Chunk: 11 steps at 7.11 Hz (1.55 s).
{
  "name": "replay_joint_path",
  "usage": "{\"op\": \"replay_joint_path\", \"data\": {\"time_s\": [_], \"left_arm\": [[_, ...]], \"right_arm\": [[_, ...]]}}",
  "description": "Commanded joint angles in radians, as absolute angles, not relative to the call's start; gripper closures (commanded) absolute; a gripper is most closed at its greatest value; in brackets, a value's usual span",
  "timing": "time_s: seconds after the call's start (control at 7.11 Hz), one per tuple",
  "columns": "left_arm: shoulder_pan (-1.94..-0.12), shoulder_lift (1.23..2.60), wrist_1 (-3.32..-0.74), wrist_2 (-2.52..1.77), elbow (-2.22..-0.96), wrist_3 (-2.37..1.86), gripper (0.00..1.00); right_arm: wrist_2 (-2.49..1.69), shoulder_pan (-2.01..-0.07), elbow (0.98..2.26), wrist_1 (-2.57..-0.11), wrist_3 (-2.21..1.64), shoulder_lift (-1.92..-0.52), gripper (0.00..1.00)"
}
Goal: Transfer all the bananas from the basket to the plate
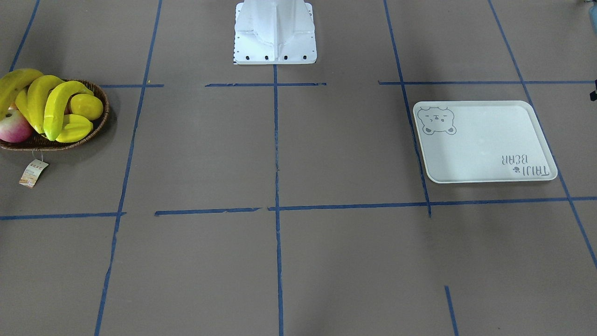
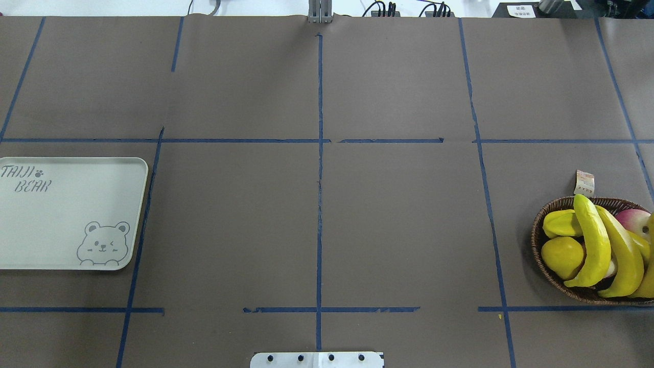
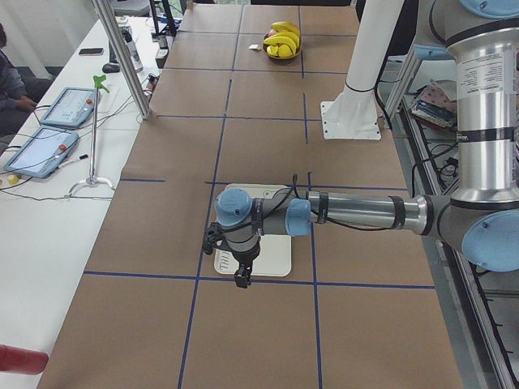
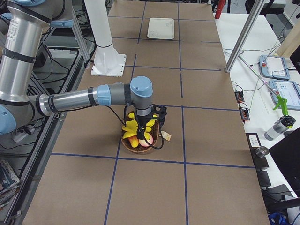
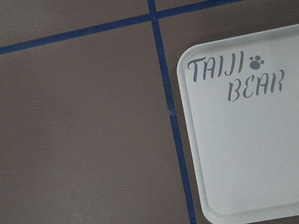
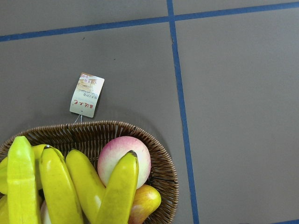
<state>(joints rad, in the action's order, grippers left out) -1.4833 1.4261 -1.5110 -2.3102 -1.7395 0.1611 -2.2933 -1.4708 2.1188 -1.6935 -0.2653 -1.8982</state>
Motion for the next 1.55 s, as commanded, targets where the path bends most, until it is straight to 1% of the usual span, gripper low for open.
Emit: {"op": "replay_joint_path", "data": {"time_s": [0.0, 0.14, 0.28, 0.56, 0.7, 0.84, 1.12, 1.41], "left_arm": [[-1.483, 1.424, -1.511, -2.313, -1.741, 0.167, 0.0], [-1.482, 1.424, -1.511, -2.316, -1.74, 0.163, 0.0], [-1.483, 1.424, -1.511, -2.318, -1.741, 0.161, 0.0], [-1.482, 1.424, -1.511, -2.318, -1.74, 0.161, 0.0], [-1.482, 1.424, -1.511, -2.318, -1.741, 0.161, 0.0], [-1.482, 1.424, -1.511, -2.319, -1.741, 0.161, 0.0], [-1.482, 1.425, -1.511, -2.321, -1.743, 0.161, 0.0], [-1.482, 1.425, -1.511, -2.321, -1.744, 0.161, 0.0]], "right_arm": [[-2.293, -1.468, 2.128, -1.694, -0.267, -1.899, 0.0], [-2.295, -1.463, 2.132, -1.694, -0.279, -1.899, 0.0], [-2.293, -1.433, 2.164, -1.694, -0.341, -1.899, 0.0], [-2.284, -1.324, 2.235, -1.643, -0.57, -1.91, 0.0], [-2.278, -1.281, 2.232, -1.48, -0.677, -1.99, 0.0], [-2.26, -1.229, 2.232, -1.348, -0.809, -2.032, 0.0], [-2.139, -1.074, 2.224, -1.176, -1.004, -2.112, 0.0], [-2.013, -0.917, 2.198, -1.105, -1.124, -2.147, 0.0]]}}
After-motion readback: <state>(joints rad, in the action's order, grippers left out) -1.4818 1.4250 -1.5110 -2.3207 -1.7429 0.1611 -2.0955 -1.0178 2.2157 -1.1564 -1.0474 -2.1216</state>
